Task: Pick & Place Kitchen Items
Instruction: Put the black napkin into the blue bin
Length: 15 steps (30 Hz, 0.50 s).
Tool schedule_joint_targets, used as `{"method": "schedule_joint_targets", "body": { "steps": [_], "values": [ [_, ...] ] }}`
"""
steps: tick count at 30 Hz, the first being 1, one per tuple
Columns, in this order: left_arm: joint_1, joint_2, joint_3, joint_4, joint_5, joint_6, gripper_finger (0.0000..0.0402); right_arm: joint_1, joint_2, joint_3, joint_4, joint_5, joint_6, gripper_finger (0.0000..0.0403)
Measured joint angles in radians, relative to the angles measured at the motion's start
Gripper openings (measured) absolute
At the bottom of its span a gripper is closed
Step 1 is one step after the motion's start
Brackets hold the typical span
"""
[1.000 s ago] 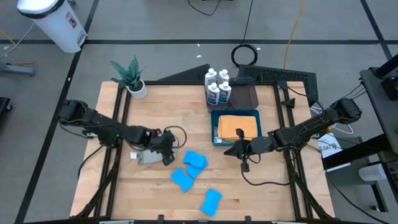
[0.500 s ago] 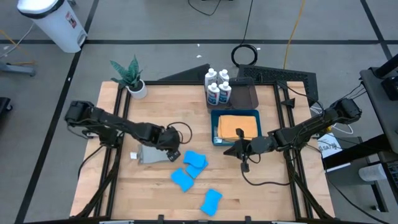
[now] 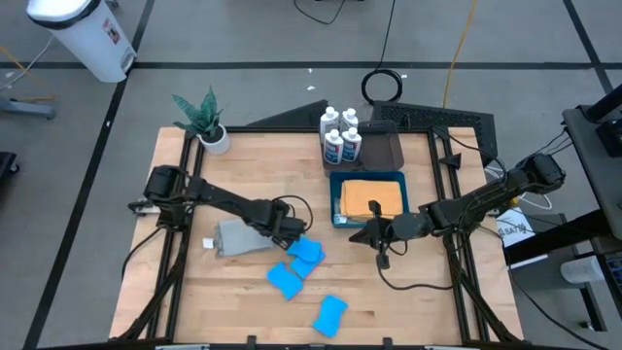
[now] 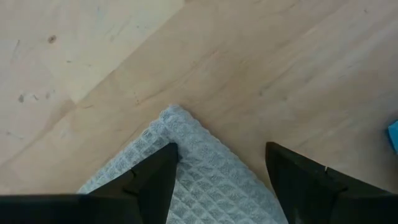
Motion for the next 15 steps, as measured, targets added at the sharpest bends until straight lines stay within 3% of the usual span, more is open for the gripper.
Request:
{"method": "schedule_joint_targets", "body": {
  "steps": [9,15],
  "values": [
    [-0.006,-0.001,-0.003,-0.06,0.038,-0.007,0.0248,0.0,0.0,0.0,0.002,0.0,0.0,0.0],
    [-0.02,-0.003,-0.009,-0.2,0.077,-0.06,0.0237,0.0,0.0,0.0,0.008,0.0,0.0,0.0]
  ]
}}
